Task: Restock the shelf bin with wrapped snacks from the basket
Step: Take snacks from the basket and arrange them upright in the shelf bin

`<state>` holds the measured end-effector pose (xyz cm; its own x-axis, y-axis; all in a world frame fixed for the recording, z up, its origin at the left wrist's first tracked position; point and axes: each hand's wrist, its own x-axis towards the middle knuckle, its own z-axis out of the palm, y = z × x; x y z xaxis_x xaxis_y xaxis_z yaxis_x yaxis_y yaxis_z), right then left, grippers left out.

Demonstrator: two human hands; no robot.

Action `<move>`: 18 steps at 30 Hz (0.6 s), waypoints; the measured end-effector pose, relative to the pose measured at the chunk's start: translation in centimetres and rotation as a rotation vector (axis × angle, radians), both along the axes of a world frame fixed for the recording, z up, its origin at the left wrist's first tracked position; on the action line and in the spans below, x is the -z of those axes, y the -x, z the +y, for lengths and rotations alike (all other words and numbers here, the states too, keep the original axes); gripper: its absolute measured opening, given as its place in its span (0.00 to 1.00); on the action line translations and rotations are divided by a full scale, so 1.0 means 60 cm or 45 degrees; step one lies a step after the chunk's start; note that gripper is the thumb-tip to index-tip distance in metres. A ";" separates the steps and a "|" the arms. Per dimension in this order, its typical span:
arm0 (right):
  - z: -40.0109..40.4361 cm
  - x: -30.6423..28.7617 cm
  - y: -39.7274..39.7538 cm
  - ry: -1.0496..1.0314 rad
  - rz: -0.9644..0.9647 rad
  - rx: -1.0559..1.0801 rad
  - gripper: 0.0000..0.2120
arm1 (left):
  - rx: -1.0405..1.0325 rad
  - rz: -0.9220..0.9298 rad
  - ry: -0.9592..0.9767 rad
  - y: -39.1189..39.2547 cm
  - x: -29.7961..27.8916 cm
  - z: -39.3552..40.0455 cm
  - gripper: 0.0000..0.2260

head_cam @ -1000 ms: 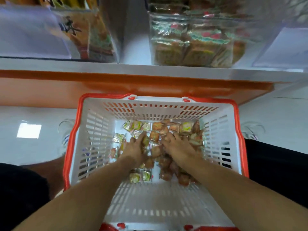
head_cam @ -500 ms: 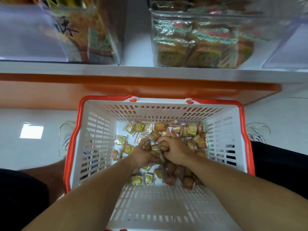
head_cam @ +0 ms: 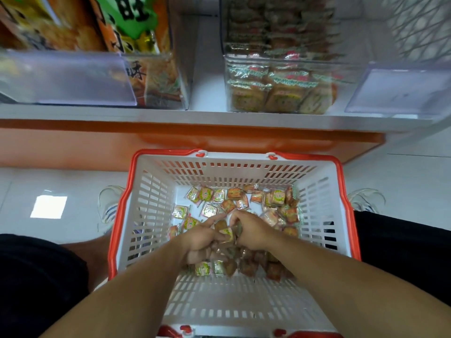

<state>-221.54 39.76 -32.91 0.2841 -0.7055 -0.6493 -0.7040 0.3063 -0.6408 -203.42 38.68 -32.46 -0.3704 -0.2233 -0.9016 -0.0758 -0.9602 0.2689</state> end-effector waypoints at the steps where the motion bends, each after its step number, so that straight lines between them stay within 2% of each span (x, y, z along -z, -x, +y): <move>1: -0.001 -0.008 0.004 -0.019 -0.049 0.012 0.16 | 0.016 0.045 -0.024 0.000 -0.007 0.001 0.28; 5: -0.024 -0.055 0.018 -0.062 -0.073 0.106 0.16 | -0.129 0.130 -0.018 0.008 -0.041 -0.014 0.27; 9: -0.075 -0.152 0.032 -0.061 -0.043 0.158 0.18 | -0.257 0.296 0.048 0.017 -0.116 -0.056 0.28; 11: -0.098 -0.228 0.035 -0.038 -0.018 0.071 0.21 | -0.210 0.373 0.113 0.019 -0.167 -0.075 0.29; 14: -0.109 -0.349 0.037 0.089 0.019 -0.086 0.31 | -0.107 0.432 0.233 0.028 -0.253 -0.096 0.26; 18: -0.087 -0.482 0.051 0.343 -0.075 0.079 0.24 | 0.066 0.405 0.479 0.047 -0.378 -0.112 0.24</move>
